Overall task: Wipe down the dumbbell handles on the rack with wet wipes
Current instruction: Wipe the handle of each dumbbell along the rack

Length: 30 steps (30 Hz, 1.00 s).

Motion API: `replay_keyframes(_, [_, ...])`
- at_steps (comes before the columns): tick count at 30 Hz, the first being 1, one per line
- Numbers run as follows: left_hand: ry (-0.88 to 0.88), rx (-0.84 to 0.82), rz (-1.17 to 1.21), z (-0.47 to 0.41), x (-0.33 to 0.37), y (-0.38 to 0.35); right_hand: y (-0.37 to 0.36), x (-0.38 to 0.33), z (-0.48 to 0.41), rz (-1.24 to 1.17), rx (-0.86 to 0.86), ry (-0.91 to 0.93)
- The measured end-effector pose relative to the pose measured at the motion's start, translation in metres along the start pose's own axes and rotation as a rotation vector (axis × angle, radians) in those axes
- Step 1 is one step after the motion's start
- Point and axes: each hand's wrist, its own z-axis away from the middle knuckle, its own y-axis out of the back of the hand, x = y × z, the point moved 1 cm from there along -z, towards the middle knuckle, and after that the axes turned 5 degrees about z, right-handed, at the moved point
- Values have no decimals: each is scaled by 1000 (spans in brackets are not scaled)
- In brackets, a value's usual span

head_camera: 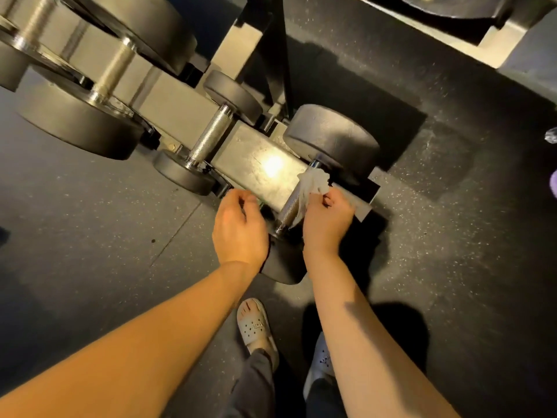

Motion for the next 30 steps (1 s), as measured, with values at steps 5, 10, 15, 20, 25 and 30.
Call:
replay_keyframes(5, [222, 103, 101, 3, 2, 1, 16, -18, -21, -69, -60, -69])
replay_keyframes(10, [201, 109, 109, 1, 2, 1, 16, -18, -12, -160, -191, -77])
replay_keyframes(15, [206, 119, 114, 4, 5, 1, 24, -13, -18, 173, -306, 215])
replay_keyframes(20, [193, 117, 101, 4, 6, 2, 43, 1, -9, 599, -758, 473])
replay_keyframes(25, [184, 99, 33, 3, 7, 2, 33, -9, -16, 993, -814, 1161])
replay_keyframes(30, [184, 103, 15, 3, 10, 3, -22, -40, -25, 1292, -871, 1475])
